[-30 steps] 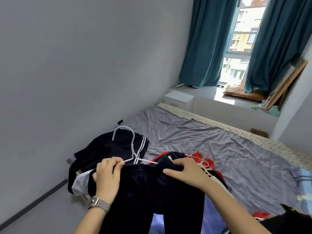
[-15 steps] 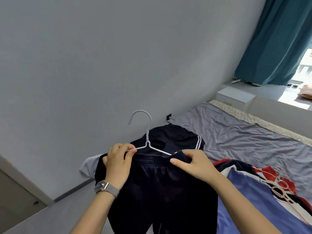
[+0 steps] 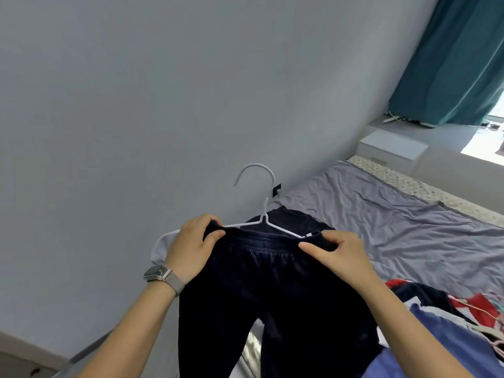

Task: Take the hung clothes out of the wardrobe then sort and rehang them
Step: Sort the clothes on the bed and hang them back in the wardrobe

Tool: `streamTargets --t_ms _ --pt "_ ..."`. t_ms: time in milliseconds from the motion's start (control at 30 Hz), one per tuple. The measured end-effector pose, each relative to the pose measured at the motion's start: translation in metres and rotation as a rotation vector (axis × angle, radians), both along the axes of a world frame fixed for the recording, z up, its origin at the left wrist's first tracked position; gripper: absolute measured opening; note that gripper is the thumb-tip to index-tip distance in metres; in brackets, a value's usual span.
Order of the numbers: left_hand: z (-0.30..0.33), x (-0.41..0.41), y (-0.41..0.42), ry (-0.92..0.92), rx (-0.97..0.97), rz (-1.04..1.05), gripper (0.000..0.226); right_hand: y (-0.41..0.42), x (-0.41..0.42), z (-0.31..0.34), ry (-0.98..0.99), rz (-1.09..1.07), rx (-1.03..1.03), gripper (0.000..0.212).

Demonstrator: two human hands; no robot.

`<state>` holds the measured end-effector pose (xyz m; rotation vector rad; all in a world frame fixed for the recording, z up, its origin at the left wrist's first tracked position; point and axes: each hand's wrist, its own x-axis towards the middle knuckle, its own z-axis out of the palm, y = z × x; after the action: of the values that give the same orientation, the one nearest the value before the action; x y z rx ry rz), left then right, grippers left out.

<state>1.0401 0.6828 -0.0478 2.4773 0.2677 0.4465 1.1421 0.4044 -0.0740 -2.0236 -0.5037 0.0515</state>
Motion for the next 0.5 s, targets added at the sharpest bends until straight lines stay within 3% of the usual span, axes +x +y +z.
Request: streamTargets --t_ms 100,200,233,367,400,500 --pt "0.008 0.045 0.019 -0.038 -0.066 0.008 0.005 0.016 0.044 0.013 -0.015 0.044 -0.068 0.061" --pt "0.009 0.088 0.03 -0.071 -0.127 0.044 0.006 0.016 0.081 0.015 -0.085 0.058 -0.167 0.013" --pt "0.007 0.101 0.034 -0.077 -0.133 0.053 0.006 0.013 0.091 0.014 -0.113 0.064 -0.199 0.007" --pt "-0.008 0.16 0.049 -0.03 -0.165 0.013 0.008 -0.004 0.127 -0.023 0.016 -0.01 -0.259 0.014" --pt "-0.014 0.176 0.053 -0.013 -0.185 -0.014 0.008 -0.008 0.13 -0.033 0.085 -0.054 -0.224 0.012" --pt "-0.027 0.23 0.061 0.005 -0.278 -0.094 0.011 -0.014 0.129 -0.06 0.369 -0.237 0.008 0.03"
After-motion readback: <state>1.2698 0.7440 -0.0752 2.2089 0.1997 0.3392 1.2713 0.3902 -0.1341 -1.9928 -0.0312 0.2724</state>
